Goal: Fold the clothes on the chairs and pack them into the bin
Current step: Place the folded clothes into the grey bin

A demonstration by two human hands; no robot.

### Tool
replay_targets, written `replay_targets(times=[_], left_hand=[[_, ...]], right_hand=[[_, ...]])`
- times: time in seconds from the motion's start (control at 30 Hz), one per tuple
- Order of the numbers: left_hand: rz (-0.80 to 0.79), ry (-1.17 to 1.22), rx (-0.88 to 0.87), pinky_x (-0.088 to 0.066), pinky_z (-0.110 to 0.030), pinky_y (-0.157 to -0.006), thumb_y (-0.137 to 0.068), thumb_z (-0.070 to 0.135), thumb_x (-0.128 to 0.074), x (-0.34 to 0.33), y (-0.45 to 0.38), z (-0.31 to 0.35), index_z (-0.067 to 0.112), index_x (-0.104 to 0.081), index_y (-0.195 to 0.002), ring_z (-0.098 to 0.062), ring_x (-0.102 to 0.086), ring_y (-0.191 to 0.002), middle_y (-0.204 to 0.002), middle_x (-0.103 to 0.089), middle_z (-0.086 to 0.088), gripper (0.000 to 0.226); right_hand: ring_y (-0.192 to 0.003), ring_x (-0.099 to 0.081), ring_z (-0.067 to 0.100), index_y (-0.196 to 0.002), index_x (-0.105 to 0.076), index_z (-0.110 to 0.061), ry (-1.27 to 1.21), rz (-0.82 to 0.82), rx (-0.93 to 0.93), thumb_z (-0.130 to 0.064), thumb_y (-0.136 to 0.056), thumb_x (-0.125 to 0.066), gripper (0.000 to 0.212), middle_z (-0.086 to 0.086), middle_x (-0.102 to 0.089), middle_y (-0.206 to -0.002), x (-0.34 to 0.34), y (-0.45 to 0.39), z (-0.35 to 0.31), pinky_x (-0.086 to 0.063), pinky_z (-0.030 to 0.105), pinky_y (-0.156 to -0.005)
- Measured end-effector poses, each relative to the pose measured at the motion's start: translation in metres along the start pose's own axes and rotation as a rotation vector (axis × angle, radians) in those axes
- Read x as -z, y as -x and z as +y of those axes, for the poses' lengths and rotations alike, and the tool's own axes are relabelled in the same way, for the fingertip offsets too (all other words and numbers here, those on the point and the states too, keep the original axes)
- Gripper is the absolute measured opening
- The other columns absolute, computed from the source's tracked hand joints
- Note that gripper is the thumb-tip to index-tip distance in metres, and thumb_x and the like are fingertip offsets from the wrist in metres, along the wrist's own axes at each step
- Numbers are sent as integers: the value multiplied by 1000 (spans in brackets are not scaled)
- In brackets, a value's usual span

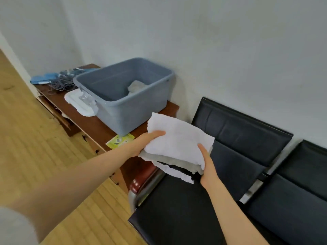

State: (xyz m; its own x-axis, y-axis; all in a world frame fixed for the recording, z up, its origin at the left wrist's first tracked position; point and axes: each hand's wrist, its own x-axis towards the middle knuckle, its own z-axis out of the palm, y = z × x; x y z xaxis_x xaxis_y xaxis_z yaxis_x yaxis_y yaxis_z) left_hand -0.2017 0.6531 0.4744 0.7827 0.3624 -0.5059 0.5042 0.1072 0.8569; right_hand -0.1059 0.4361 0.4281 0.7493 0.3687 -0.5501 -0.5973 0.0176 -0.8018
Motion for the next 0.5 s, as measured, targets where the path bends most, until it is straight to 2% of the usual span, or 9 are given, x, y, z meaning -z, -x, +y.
replay_targets(times=[0.13, 0.2, 0.27, 0.37, 0.4, 0.5], left_hand=[[76, 23, 15, -40, -36, -106, -67, 68, -70, 103, 46, 3, 26, -43, -133, -20, -50, -118, -131, -51, 3, 83], [88, 12, -19, -41, -33, -104, -69, 68, -67, 144, 54, 8, 27, -43, -132, -19, -50, -117, -133, -50, 4, 79], [92, 8, -49, -45, -32, -99, -68, 70, -67, 180, 60, 14, 30, -46, -127, -18, -52, -114, -131, -52, 4, 74], [41, 34, -105, -50, -30, -91, -68, 69, -68, 220, 63, 29, 35, -55, -115, -16, -57, -110, -129, -56, 5, 59], [28, 37, -122, -51, -29, -87, -67, 68, -69, 228, 59, 36, 36, -56, -115, -15, -59, -108, -127, -58, 4, 59], [22, 30, -148, -52, -29, -85, -61, 68, -74, 245, 45, 65, 29, -52, -127, -16, -60, -107, -123, -61, 3, 79]], right_hand=[[-104, -61, 16, -126, -59, -29, 11, -83, 50, -63, -78, -64, 58, -8, -67, -116, -108, 36, 19, -47, 29, -73], [-98, -62, 14, -128, -57, -24, 23, -123, 86, -60, -84, -59, 57, -4, -65, -121, -152, 45, 26, -49, 30, -73], [-94, -62, 14, -127, -55, -21, 68, -147, 132, -61, -86, -55, 57, 0, -63, -119, -183, 49, 26, -51, 35, -80], [-95, -62, 10, -121, -55, -25, 82, -160, 198, -63, -86, -55, 51, -8, -64, -108, -222, 50, 18, -51, 35, -83], [-99, -62, 10, -124, -56, -24, 65, -178, 218, -61, -87, -55, 52, -9, -64, -109, -231, 48, 13, -50, 35, -87], [-120, -58, 18, -133, -57, -23, -101, -290, 231, -54, -87, -60, 55, -2, -65, -126, -250, 34, -8, -41, 39, -108]])
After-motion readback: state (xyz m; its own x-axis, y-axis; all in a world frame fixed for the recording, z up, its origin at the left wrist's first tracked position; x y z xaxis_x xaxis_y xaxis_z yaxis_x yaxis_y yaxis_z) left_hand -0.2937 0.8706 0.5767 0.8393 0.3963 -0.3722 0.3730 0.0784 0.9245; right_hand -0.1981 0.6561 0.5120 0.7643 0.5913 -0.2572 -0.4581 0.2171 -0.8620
